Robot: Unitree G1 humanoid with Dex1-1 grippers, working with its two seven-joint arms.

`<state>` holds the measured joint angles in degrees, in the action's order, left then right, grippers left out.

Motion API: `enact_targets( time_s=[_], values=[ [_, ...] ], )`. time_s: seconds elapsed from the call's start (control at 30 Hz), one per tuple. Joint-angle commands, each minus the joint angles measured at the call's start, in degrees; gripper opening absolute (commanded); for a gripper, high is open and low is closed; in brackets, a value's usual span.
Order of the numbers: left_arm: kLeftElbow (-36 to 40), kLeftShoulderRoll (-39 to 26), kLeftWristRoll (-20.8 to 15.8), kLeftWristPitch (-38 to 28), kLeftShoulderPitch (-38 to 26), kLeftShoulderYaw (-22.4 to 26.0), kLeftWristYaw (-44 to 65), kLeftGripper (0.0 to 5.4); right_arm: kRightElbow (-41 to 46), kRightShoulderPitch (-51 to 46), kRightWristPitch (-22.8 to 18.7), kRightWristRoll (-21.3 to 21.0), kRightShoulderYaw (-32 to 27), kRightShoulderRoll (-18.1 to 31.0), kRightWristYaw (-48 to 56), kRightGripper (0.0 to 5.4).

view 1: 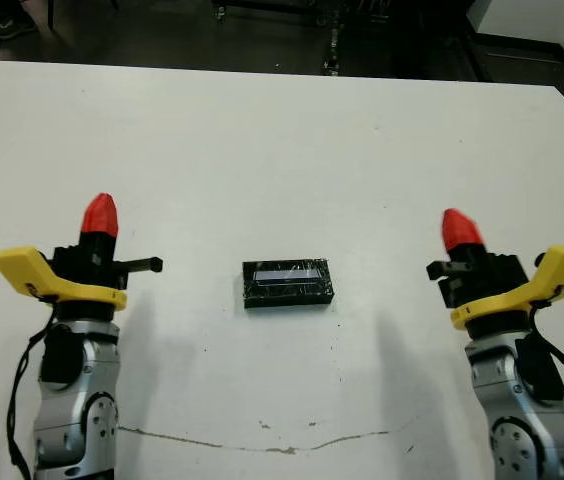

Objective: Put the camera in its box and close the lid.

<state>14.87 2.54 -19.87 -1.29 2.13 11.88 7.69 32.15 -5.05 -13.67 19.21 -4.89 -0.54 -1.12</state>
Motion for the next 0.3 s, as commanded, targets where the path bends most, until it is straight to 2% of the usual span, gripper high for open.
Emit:
enact_targets(
  time_s=[0.03,0.3],
  values=[
    [-1.2,0.1,0.7,-0.8,0.3,-0.6,-0.5,0.01,-0.2,0.1,2.0,-2.1,0.3,-0.7,-0.9,0.0],
    [-0.9,-0.6,0.5,-0.4,0.2,-1.7,-0.2,0.01,-0.5,0.6,1.9,-2.3,0.4,-0.4,0.0,0.0]
  ],
)
